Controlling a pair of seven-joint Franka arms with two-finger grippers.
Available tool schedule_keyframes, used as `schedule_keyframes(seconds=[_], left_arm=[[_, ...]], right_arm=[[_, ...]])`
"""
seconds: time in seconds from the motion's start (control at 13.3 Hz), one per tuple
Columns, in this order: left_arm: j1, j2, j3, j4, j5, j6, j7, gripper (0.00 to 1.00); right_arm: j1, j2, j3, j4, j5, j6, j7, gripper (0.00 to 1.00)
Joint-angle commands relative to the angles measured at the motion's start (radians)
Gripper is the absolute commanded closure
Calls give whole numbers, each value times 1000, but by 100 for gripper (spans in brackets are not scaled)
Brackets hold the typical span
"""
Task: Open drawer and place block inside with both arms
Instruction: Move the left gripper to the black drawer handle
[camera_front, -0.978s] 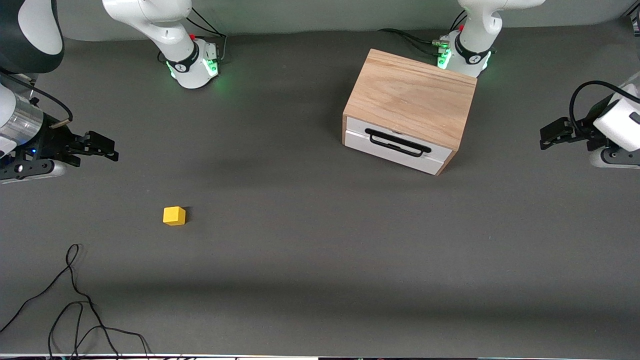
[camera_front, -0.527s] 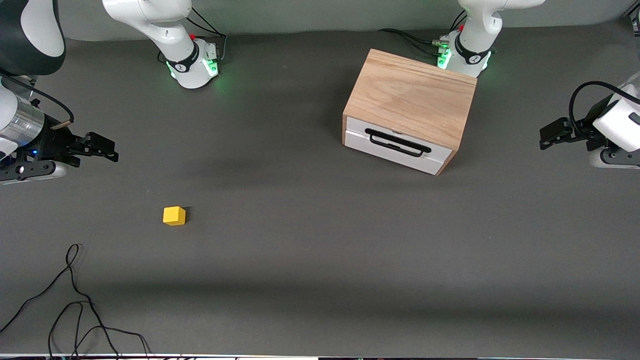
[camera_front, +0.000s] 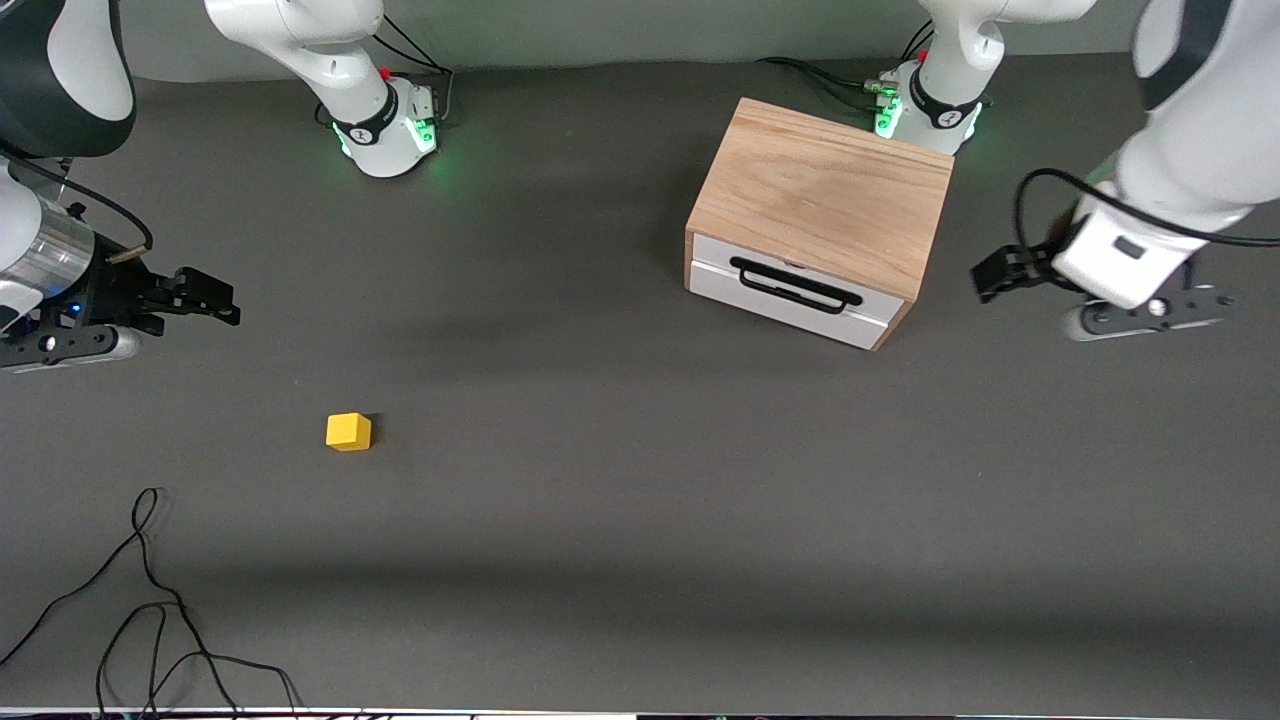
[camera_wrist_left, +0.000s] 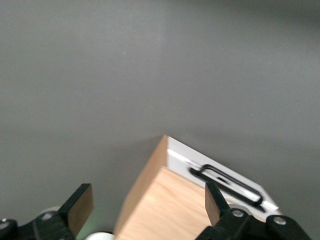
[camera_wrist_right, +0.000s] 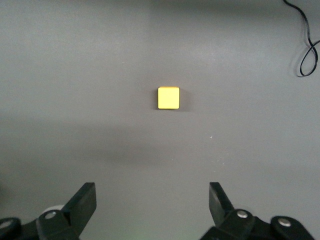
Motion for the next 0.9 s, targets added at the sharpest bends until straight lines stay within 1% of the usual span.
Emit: schedule_keyframes(seconds=[0.0,0.08,0.3,0.45,0.68,0.83], left_arm=[[-93,25,13,1,-35,23,-229,0],[-127,37,13,2,-55,41,-348,0],[-247,62,13,2,-56,107,-715,0],[-317,95,13,4,-46,130,-902,0],[-359,132,13,20,-46,138,-1067,0],[-361,141,13,27,-49,106,-1107,0]], right_arm=[[6,15,4,21,-14,-19,12,0],[10,15,4,21,-14,-19,13,0],[10,14,4,20,-14,-19,13,0],[10,14,3,18,-14,-20,13,0],[7,9,-2,20,-14,-36,13,0],[9,5,-2,20,-14,-39,13,0]])
